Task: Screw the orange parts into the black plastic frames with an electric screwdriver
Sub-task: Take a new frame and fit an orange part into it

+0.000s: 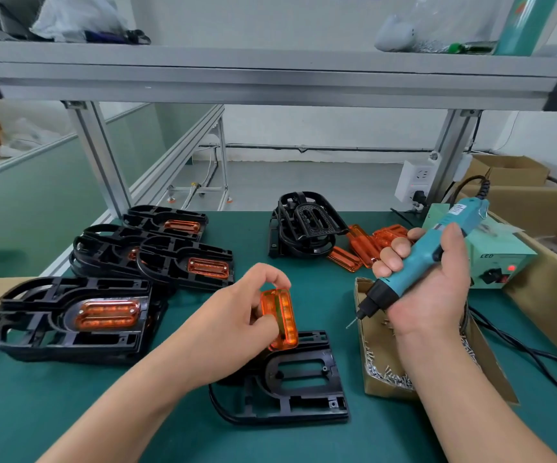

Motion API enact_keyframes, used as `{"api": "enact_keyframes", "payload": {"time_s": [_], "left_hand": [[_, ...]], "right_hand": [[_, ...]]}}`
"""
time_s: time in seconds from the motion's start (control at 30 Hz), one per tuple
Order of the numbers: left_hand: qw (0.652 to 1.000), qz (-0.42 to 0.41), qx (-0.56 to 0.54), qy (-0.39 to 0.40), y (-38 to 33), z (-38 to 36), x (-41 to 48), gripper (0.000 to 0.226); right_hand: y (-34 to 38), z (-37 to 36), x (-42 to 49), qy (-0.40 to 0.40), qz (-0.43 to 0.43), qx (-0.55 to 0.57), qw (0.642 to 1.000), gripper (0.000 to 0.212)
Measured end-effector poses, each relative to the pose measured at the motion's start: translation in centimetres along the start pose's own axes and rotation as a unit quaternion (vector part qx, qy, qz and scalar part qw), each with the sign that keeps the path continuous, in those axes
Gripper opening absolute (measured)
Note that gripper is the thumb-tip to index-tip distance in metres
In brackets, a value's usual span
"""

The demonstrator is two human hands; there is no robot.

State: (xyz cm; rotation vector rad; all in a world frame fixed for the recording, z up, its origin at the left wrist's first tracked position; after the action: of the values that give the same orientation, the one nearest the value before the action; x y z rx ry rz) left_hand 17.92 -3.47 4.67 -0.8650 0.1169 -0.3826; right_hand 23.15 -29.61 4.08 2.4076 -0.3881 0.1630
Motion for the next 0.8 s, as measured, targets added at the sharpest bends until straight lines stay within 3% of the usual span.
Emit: {"api": "enact_keyframes", "payload": {"time_s": [0.17, 0.37, 0.5, 0.8], "left_hand": [[0.999, 0.003, -0.027, -0.024, -0.1, -0.1, 0.0, 0.012], [0.999, -0.019, 0.025, -0.017, -1.2, -0.5, -0.6, 0.025], [0.997, 0.001, 0.077, -0.018, -1.8, -1.1, -0.8, 0.001], [0.972, 0.067, 0.223, -0.014, -2.6, -2.6, -0.8, 0.025]], "right_hand": [[-0.1, -0.2, 0.0, -0.004, 0.0, 0.0, 1.0, 0.039], [-0.2, 0.0, 0.0, 0.004, -0.007, 0.006, 1.0, 0.039], [-0.3, 0.0, 0.0, 0.004, -0.007, 0.002, 1.0, 0.039], [-0.3, 0.0, 0.0, 0.002, -0.007, 0.001, 1.0, 0.039]]}}
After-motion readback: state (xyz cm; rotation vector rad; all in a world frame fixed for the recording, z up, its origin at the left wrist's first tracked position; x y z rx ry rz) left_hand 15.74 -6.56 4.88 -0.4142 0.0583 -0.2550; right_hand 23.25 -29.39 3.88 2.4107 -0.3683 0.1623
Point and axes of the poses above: each hand's wrist, its own x-axis towards the middle knuckle, its own z-axis out of the back of the hand, y = z × x, the point moved 2 cm from there along x, towards the middle knuckle, and after that the axes turned 3 degrees about y, right-handed, at the moved point
